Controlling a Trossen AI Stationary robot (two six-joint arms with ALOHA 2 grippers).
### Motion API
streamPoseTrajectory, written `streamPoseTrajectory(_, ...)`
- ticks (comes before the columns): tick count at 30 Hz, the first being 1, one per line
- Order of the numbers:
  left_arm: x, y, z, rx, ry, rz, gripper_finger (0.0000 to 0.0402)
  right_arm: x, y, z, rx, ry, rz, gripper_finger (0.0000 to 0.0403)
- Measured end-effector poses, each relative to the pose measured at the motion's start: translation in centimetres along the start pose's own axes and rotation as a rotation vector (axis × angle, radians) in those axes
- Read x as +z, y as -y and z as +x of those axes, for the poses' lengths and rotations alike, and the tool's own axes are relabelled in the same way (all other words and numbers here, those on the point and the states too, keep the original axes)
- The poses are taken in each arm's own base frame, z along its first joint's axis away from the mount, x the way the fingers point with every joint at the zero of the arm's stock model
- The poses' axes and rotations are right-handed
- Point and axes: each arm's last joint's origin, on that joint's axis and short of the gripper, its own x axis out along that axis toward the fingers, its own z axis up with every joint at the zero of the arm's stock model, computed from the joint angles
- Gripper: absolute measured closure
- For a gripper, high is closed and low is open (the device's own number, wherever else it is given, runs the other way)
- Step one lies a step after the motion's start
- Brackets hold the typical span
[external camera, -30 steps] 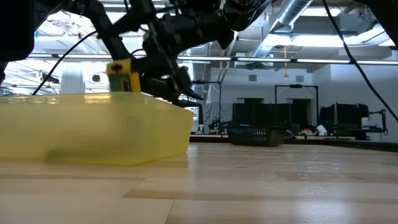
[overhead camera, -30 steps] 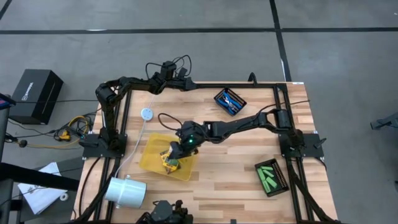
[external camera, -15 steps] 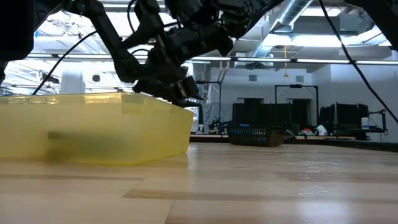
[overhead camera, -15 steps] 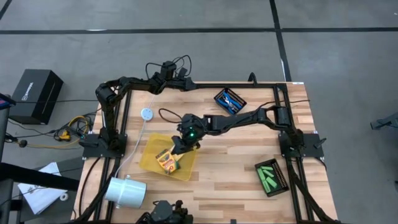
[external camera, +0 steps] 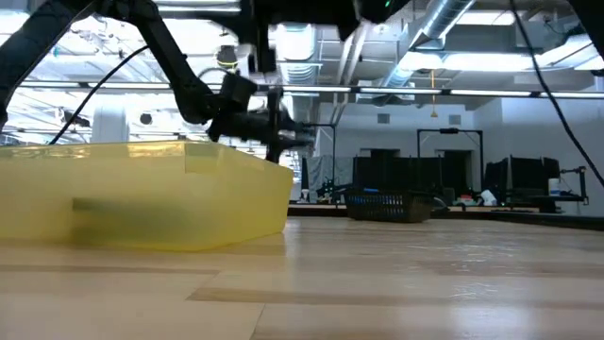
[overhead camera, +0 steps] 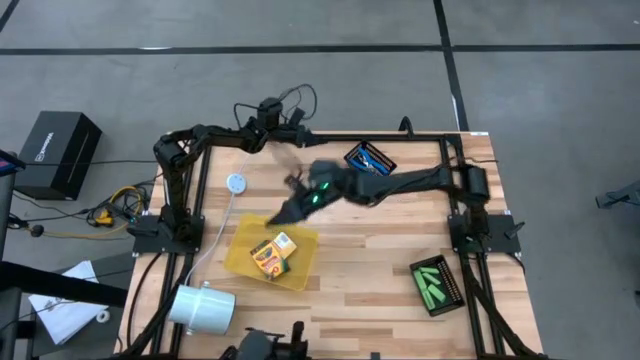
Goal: Pick & Place School Supplies
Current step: Return to Home Position
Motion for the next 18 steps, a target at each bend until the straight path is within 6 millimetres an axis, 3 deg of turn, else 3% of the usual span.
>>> streamPoseTrajectory(4, 3.1, 4.4, -1.1, -0.119, 0.118, 0.148, 0.0316, 2.1, -3.9, -3.8, 0.03, 0.135, -0.259, 0.0213)
streamPoseTrajectory(7, 4.9, 9.5, -3.1, -0.178, 0.194, 0.282, 0.0316, 2.9, -6.8, -6.9, 0.056, 0.193, -0.413, 0.0218)
streamPoseTrajectory(10, 5.9, 15.9, -5.8, -0.248, 0.286, 0.44, 0.0318, 3.2, -10.0, -10.2, 0.099, 0.262, -0.592, 0.0223)
streamPoseTrajectory(14, 5.6, 24.3, -10.8, -0.276, 0.461, 0.631, 0.0336, 3.0, -13.9, -15.1, 0.124, 0.353, -0.759, 0.0229)
streamPoseTrajectory(18, 3.3, 30.1, -15.5, -0.183, 0.568, 0.747, 0.0361, 1.3, -17.1, -20.1, 0.101, 0.4, -0.878, 0.0234)
